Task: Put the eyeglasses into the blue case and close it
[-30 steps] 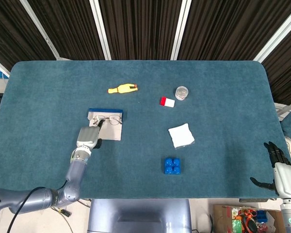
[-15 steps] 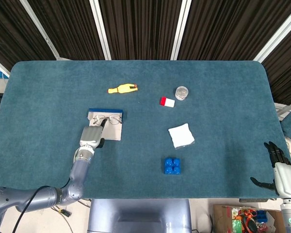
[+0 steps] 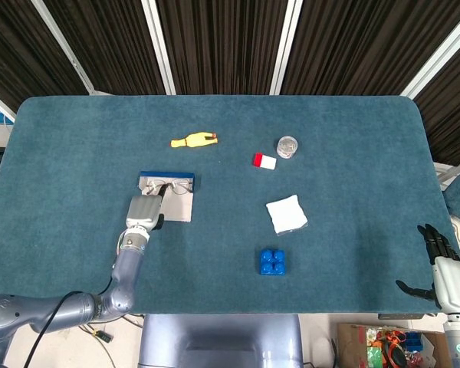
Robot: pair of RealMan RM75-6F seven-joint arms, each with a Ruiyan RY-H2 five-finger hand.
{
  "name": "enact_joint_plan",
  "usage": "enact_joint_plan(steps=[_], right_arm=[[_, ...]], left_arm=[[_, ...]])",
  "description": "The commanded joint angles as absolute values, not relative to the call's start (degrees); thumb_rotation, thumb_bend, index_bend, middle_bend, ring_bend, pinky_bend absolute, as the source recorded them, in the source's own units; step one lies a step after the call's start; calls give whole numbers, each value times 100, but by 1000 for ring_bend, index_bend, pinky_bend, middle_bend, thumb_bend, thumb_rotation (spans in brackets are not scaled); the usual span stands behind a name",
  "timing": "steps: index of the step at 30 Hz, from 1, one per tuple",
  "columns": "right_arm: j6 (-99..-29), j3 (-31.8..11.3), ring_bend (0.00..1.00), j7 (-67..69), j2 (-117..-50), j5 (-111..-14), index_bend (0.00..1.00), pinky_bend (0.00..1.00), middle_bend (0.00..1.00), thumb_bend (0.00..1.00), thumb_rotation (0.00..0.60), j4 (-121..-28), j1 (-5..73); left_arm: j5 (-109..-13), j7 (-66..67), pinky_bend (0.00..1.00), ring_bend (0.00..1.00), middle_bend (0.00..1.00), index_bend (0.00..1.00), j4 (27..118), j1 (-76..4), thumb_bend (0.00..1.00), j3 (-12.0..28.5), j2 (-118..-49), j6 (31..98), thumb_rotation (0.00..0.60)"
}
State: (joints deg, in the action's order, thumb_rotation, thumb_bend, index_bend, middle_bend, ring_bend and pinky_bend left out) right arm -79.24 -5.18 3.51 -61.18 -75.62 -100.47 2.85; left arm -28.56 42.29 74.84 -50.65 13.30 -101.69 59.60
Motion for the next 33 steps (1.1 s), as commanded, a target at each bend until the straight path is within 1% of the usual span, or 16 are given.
enact_joint_plan(steps=[1,11,18,28,33], right_arm=[[-7925,-518,55,344,-6115,-7563,26,190,0,75,600,-10051,284],[-7909,-518,55,342,-6110,-7545,26,190,0,75,600,-10058,286],[-7894,-521,55,339,-6103,-7522,26,190,0,77,600,-10071,288],[-7892,-527,56,339,-6107,-7519,26,190,0,78,600,-10076,293],[-7891,-533,56,332,-6114,-7504,26,190,0,77,600,-10075,295]], left_arm=[[-2814,4271,798,699,811,36,7423,-5092,478,1358,-10202,5955,600],[-2857,4332,798,699,811,36,7138,-5206,478,1469,-10330,5945,600],[-2645,4663,798,699,811,36,6767,-5390,478,1539,-10509,5862,600],[-2744,4643,798,699,811,36,6946,-5304,478,1548,-10433,5987,600],[-2954,4564,798,699,811,32,7099,-5200,478,1453,-10354,6088,600]])
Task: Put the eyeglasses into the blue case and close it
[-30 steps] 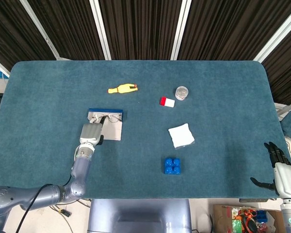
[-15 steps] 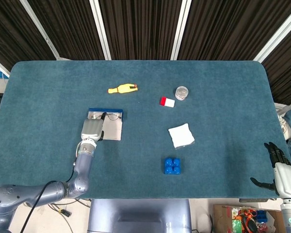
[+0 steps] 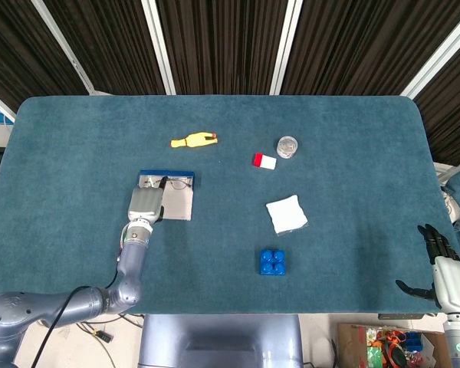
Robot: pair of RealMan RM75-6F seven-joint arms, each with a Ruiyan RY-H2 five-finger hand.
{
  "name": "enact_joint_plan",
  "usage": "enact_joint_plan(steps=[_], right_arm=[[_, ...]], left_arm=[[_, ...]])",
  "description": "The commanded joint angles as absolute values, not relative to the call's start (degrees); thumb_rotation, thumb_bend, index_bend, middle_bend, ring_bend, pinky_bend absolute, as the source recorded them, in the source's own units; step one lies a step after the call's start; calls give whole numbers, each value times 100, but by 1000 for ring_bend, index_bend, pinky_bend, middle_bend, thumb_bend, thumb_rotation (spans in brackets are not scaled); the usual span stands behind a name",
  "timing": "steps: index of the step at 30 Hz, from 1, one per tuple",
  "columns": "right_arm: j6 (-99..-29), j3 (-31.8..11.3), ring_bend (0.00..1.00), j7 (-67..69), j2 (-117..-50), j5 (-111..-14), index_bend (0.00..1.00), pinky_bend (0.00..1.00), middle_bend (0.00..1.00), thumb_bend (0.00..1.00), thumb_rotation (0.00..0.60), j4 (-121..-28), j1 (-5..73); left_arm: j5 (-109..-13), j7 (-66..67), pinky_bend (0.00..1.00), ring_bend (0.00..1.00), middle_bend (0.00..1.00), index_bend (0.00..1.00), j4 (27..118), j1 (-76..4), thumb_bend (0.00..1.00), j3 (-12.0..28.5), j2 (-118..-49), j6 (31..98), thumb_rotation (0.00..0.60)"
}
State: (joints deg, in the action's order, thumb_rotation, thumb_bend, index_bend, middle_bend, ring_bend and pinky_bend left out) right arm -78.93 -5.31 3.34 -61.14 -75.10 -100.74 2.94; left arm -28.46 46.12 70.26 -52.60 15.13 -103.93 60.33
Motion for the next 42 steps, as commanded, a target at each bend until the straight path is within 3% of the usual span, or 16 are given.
enact_joint_plan(steps=[1,6,9,11,14,16,17,23,42], right_arm=[[-7888,-533,55,330,-6114,-7501,26,190,0,77,600,-10076,295],[-7888,-538,55,338,-6109,-7487,26,190,0,78,600,-10085,294],[-7884,-543,55,365,-6102,-7481,26,190,0,78,600,-10092,292],[-7884,-542,55,376,-6098,-7486,26,190,0,77,600,-10091,292],[-7872,-535,56,396,-6094,-7505,25,190,0,77,600,-10096,295],[-7873,-533,56,407,-6089,-7511,25,190,0,77,600,-10095,293],[-7872,-533,56,412,-6086,-7512,24,190,0,78,600,-10094,293],[-7853,-533,56,430,-6079,-7504,23,190,0,78,600,-10090,298],[-7813,-539,56,472,-6063,-7450,23,190,0,78,600,-10115,301]], left_arm=[[-3012,4537,798,699,811,32,7135,-5169,478,1424,-10338,6112,600],[-3363,4366,798,695,802,31,7515,-4973,477,1226,-10176,6200,600],[-3772,4252,763,643,750,75,7862,-4836,445,1030,-9992,6324,600],[-4206,4154,685,548,663,139,7954,-4744,386,855,-9914,6488,600],[-4825,3968,377,266,376,178,7875,-4612,262,559,-9870,6609,600],[-5031,3798,234,155,255,178,7816,-4542,214,485,-9855,6581,600],[-5094,3744,208,137,233,178,7789,-4522,203,464,-9856,6568,600],[-5555,3530,82,73,229,186,7394,-4422,159,313,-9948,6477,600],[-5942,3424,65,56,204,181,6491,-4344,188,627,-10485,6326,600]])
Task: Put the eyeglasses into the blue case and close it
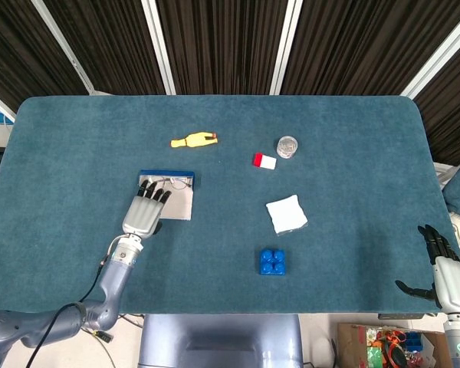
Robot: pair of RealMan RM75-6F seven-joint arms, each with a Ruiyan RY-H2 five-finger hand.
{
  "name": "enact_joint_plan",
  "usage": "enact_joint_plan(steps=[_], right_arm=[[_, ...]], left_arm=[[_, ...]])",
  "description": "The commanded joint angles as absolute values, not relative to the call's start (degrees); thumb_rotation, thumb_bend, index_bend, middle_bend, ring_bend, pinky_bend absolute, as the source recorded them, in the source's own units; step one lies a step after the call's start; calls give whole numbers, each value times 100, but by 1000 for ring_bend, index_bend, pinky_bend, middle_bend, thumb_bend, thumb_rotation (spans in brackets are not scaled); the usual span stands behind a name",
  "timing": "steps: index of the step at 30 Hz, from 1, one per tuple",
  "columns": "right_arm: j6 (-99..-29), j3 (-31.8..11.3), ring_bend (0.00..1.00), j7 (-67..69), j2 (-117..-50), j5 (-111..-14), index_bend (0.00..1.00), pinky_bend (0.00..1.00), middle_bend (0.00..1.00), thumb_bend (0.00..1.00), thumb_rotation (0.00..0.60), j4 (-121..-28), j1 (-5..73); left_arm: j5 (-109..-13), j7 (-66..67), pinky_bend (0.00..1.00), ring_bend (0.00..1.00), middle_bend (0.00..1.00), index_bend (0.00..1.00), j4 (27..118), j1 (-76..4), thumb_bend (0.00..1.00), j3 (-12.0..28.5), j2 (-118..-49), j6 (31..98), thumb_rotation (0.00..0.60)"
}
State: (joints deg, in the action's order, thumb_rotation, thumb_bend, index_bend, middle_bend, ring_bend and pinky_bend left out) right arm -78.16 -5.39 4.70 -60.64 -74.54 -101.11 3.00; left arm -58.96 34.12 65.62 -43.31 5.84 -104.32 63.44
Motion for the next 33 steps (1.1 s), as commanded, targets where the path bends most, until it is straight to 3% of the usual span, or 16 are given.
enact_joint_plan(steps=[1,17,23,33], right_arm=[[-7811,-540,56,473,-6062,-7447,23,190,0,78,600,-10119,301],[-7821,-548,56,483,-6064,-7443,24,190,0,77,600,-10127,300],[-7811,-542,56,485,-6060,-7440,24,190,0,77,600,-10136,300],[-7801,-537,56,485,-6056,-7435,24,190,0,77,600,-10145,301]], left_arm=[[-5963,3430,65,56,200,181,6457,-4350,188,640,-10505,6312,600],[-6141,3486,56,56,138,188,6123,-4354,190,799,-10718,6152,600],[-6243,3526,57,56,132,250,5958,-4388,344,908,-10810,6226,600],[-6247,3568,57,56,130,380,5662,-4582,431,1301,-10952,6265,600]])
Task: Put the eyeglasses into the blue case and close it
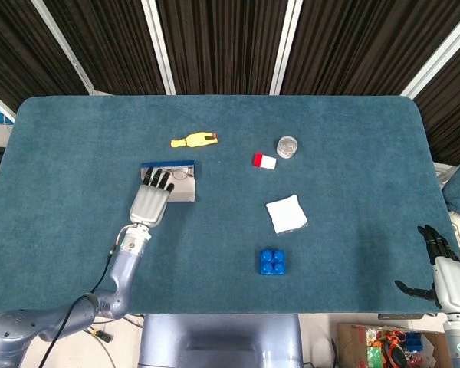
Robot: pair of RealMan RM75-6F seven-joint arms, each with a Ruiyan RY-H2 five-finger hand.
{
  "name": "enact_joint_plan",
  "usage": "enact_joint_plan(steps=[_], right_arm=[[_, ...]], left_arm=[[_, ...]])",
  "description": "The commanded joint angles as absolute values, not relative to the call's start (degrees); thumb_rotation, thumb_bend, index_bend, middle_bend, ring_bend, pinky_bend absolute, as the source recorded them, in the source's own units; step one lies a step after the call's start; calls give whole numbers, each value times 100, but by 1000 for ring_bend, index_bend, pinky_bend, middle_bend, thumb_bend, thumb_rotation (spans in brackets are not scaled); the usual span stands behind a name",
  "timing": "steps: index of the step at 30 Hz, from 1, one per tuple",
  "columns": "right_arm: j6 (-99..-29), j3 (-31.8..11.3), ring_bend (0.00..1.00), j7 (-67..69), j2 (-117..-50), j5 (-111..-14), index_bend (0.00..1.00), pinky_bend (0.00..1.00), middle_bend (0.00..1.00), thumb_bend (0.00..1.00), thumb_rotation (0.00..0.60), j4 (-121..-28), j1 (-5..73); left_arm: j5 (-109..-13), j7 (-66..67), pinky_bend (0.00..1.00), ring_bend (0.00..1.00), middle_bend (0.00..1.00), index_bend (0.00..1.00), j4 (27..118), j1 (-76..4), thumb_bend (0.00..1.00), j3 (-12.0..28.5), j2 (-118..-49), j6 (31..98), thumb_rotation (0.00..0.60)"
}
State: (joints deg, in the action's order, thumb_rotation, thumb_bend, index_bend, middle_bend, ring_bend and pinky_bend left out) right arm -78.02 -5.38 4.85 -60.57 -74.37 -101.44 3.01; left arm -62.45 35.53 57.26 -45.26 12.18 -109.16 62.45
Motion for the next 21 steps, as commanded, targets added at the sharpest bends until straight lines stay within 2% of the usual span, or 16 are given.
enact_joint_plan(steps=[1,9,21], right_arm=[[-7800,-538,56,484,-6055,-7434,24,190,0,77,600,-10146,301],[-7791,-534,56,484,-6050,-7431,24,190,0,77,600,-10148,303],[-7767,-542,56,481,-6046,-7399,24,190,0,77,600,-10161,312]], left_arm=[[-6240,3585,58,56,130,382,5633,-4601,431,1335,-10961,6274,600],[-6054,3662,56,56,127,384,5413,-4642,414,1480,-11044,6136,600],[-5996,3501,51,56,128,510,5415,-4538,403,1463,-11017,6008,600]])
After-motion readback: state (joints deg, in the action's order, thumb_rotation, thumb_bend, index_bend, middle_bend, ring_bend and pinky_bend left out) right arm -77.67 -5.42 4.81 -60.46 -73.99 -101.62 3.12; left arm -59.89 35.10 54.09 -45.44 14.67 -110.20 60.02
